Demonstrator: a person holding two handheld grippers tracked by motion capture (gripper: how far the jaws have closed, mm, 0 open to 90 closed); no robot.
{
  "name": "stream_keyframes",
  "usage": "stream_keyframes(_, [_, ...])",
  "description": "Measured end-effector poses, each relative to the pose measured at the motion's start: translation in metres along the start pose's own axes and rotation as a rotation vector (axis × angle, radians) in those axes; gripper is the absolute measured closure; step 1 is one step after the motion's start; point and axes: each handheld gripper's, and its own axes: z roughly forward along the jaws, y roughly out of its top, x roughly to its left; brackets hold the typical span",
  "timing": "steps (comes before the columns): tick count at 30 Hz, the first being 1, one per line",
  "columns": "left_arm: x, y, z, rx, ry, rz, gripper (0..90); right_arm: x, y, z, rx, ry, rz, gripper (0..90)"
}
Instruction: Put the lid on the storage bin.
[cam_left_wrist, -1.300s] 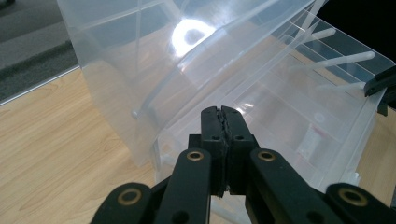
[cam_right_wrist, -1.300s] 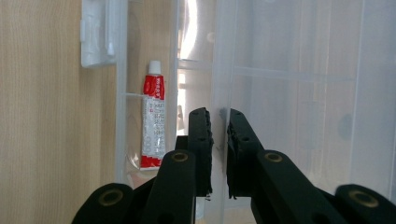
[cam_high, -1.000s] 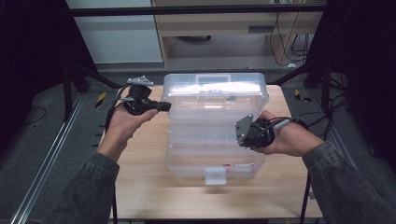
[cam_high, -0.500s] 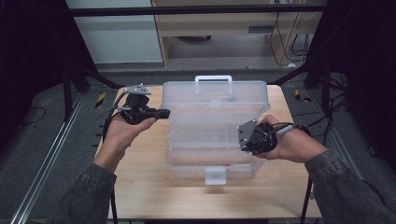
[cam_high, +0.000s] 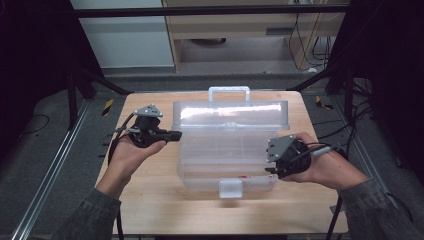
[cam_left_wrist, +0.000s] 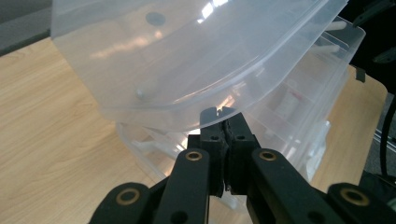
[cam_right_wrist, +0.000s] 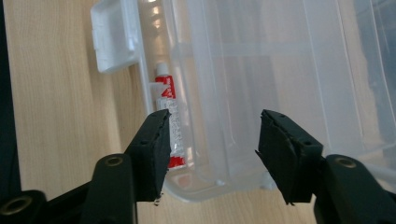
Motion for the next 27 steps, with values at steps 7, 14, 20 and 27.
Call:
stream_keyframes(7, [-0.007,-0.008,0.000,0.001,-0.001,0.012,87.8,0.010,-0.012,-0.007,0.015,-0.024,0.046,31.9])
stream_keyframes(14, [-0.012,-0.020,0.000,-0.006,0.002,0.020,88.7,0.014,-0.028,-0.011,0.027,-0.036,0.093,26.4])
stream_keyframes(20, [-0.018,-0.026,-0.001,-0.003,0.002,0.032,88.7,0.016,-0.037,-0.012,0.035,-0.042,0.111,26.0])
stream_keyframes(27, [-0.023,-0.034,-0.003,-0.009,-0.007,0.030,89.3,0.018,-0.047,-0.010,0.063,-0.041,0.135,25.6])
